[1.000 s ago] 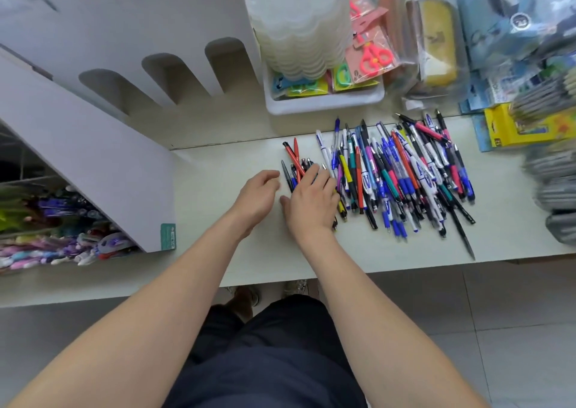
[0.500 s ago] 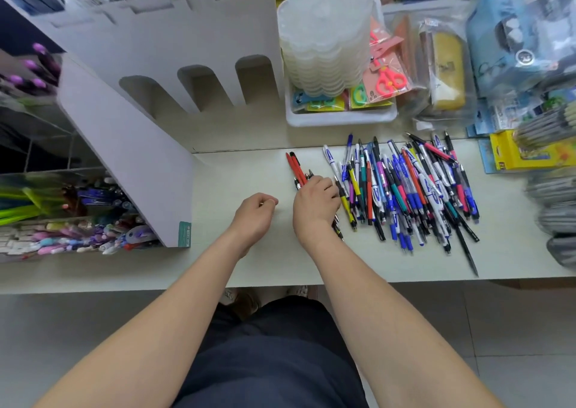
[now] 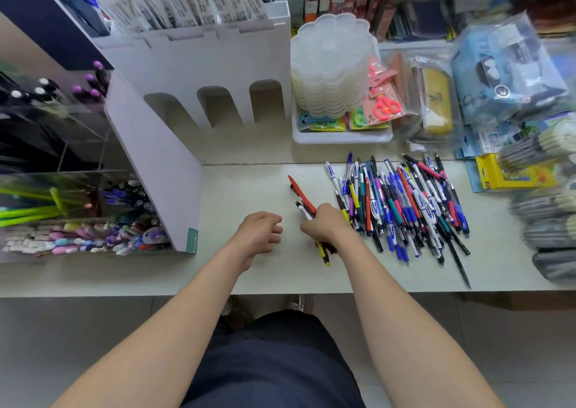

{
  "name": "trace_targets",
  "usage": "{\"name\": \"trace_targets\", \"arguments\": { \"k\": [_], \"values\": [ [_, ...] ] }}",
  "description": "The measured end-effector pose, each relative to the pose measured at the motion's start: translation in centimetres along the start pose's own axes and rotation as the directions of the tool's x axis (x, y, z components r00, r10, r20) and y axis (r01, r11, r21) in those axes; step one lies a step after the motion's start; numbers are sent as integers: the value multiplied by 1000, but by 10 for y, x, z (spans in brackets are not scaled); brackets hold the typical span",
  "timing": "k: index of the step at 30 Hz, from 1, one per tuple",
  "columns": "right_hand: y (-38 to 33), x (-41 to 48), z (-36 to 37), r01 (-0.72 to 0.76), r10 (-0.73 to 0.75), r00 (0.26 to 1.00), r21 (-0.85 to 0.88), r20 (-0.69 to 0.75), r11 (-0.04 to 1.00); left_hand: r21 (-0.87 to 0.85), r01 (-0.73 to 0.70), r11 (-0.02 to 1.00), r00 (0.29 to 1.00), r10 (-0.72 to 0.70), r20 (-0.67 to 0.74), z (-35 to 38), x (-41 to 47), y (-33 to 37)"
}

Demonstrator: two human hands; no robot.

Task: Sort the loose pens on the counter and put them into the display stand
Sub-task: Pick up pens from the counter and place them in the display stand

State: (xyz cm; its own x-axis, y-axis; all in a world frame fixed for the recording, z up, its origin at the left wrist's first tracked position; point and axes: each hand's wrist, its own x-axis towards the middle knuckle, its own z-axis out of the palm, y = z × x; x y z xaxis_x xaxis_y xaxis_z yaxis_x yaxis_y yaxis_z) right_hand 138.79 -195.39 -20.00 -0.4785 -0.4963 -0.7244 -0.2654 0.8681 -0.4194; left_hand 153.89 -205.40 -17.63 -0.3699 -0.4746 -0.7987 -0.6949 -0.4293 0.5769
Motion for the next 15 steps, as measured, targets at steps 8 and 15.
{"name": "trace_targets", "arguments": {
  "k": [8, 15],
  "values": [
    [13, -30, -3, 128, -174, 965, 227, 195, 966, -278, 128, 952, 977, -72, 200, 34, 8, 9],
    [29, -45, -4, 93, -166, 950, 267, 264, 959, -267, 150, 952, 984, -117, 134, 62, 17, 21]
  ]
}}
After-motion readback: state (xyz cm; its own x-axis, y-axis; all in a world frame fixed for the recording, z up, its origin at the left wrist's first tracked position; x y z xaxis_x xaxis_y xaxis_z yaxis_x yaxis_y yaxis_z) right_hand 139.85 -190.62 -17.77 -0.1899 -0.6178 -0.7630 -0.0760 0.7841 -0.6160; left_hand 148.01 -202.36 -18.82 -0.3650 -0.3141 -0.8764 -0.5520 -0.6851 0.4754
